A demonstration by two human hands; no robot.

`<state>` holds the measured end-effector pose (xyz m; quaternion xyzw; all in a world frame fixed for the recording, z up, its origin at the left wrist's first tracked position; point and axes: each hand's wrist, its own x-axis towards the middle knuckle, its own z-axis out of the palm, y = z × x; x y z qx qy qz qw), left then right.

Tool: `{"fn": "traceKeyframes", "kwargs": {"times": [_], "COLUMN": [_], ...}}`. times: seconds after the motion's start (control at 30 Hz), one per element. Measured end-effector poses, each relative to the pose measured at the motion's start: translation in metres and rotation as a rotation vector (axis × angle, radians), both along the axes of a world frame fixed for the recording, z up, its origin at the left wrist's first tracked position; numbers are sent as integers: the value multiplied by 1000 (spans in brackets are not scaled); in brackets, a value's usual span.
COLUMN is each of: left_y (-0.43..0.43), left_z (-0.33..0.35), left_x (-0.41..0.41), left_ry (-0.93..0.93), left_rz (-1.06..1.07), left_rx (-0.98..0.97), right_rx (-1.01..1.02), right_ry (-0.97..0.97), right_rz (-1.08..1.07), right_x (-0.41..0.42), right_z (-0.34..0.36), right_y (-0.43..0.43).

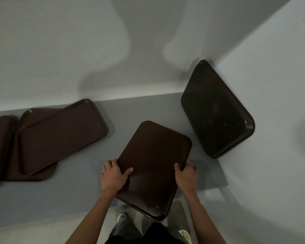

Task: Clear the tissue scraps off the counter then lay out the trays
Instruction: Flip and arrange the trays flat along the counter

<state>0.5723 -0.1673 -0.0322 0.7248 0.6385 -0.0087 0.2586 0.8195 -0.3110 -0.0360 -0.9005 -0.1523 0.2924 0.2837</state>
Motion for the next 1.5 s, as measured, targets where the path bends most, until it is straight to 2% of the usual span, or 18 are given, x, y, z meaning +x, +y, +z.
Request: {"fn": "traceKeyframes", "kwargs": {"times": [0.2,0.3,0.43,0.53,0.7,0.83,1.07,1.17,1.23,1.33,1.5], "left_y": [-12,-12,-6,-3,10,10,-29,-49,-63,-81,-106], "left_z": [2,3,3,3,0,-13,-18,-17,-17,-17,-10], "left_x": [15,21,26,26,17,5,-16,-25,-31,-41,-59], "left_ry": [66,106,133,141,52,-7,-144,-209,-246,-224,-153], "left_rz": [13,17,25,30,153,161,147,107,41,-94,-218], "left_rx": [-2,-6,-29,-55,-133,-136,-51,10,72,150,172], "right_rx": [-24,-77,-33,-104,-231,-204,-62,-112,-93,54,57], "right_ry": [27,72,198,212,93,-49,-79,-153,-79,119,216], "right_rz": [3,-100,-256,-209,5,158,138,54,-72,-253,-243], "right_x": [-29,-20,-5,-6,-12,-17,-20,-38,-53,-74,-87], "right_z": [1,6,11,11,17,14,4,-7,-6,4,9], "right_y": [-11,1,13,29,29,11,-23,-54,-69,-82,-108]}}
